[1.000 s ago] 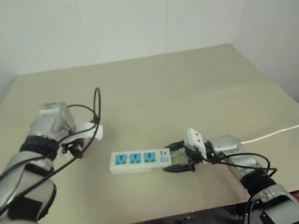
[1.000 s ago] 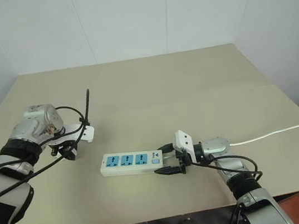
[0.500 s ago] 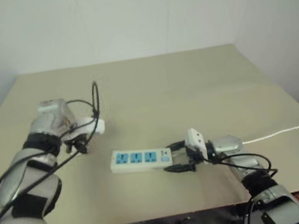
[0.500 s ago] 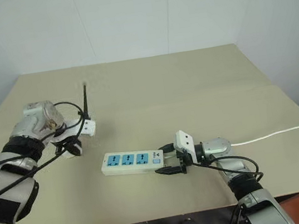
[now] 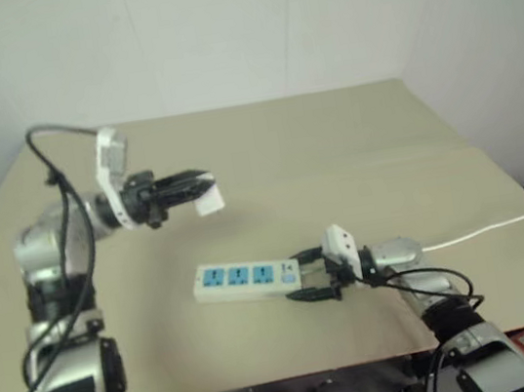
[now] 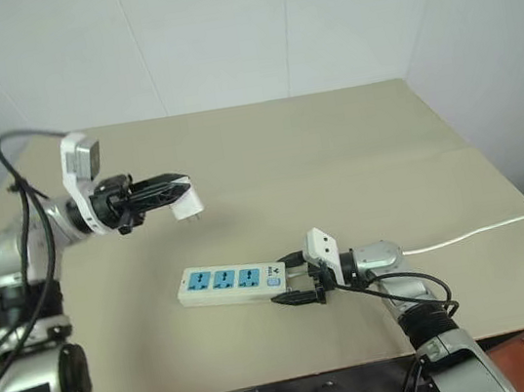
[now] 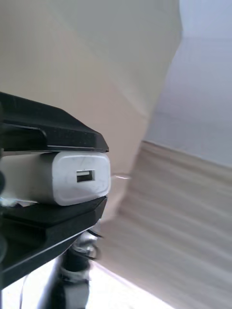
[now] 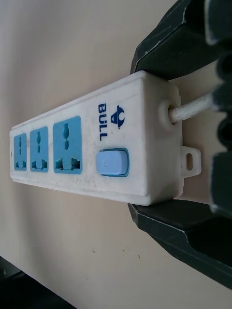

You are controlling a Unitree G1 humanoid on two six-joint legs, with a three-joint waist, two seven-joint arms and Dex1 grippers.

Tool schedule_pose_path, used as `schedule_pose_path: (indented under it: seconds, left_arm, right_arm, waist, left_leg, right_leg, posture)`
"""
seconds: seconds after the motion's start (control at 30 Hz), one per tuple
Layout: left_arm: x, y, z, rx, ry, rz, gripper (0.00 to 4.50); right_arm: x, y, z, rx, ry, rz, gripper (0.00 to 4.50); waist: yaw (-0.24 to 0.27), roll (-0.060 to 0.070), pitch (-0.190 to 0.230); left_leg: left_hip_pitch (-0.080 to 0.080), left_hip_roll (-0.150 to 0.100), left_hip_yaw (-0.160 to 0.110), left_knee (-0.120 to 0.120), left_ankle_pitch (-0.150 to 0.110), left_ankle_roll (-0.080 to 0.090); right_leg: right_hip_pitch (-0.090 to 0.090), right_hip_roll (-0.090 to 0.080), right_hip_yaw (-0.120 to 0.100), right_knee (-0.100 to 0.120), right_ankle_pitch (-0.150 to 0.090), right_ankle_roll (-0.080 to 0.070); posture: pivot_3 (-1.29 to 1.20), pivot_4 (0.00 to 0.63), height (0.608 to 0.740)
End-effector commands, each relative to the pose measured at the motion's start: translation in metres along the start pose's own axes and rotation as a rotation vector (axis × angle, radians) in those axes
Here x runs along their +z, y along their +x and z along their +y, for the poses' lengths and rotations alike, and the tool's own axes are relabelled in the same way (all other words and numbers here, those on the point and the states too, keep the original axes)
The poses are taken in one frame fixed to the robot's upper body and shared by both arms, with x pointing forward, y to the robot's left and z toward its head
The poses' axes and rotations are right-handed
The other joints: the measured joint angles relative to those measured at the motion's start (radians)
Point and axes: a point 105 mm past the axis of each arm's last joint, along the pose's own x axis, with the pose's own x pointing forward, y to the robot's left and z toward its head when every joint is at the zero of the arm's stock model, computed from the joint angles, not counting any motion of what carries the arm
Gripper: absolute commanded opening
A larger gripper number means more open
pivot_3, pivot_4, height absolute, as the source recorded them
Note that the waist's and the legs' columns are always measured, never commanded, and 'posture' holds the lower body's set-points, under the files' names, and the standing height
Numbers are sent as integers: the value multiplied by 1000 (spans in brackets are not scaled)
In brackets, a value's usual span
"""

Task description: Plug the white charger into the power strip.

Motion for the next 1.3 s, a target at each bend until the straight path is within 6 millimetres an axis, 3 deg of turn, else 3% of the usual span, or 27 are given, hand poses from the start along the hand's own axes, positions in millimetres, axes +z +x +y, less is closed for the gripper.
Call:
schedule_pose_path:
  seconds: [0.03,0.23,0.47,0.87,1.3]
  left_arm:
    - [-1,-1,-15,-99,91,-49,1028]
    - [-24,4,-18,-219,155,-11,1028]
    - [-58,22,-11,-294,215,178,1028]
    - [-67,32,-3,-352,231,283,1028]
    - [-72,44,-3,-386,210,261,1028]
  right_arm:
    - [5,5,0,15,-14,-19,3409]
    - [5,8,0,31,-17,-21,3409]
    - [4,10,1,39,-17,-13,3409]
    - [2,10,1,41,-15,-6,3409]
    - [2,11,2,38,-16,-5,3409]
  waist:
    - [-1,0,0]
    - [-2,0,0]
    - [-3,0,0]
    - [-4,0,0]
    - [-5,0,0]
  left_leg:
    - [0,0,0,0,0,0]
    - [8,0,1,-1,0,0]
    - [8,0,1,-2,0,0]
    - [8,0,1,-2,0,0]
    - [8,0,1,-2,0,0]
  right_leg:
    - [1,0,0,0,0,0]
    - [8,0,0,-1,-3,5]
    - [8,1,1,-2,-3,5]
    - [8,1,2,-2,-4,6]
    - [7,2,2,-2,-4,6]
  posture:
    - [0,150,740]
    - [0,150,740]
    - [0,150,740]
    - [0,150,740]
    - [0,150,740]
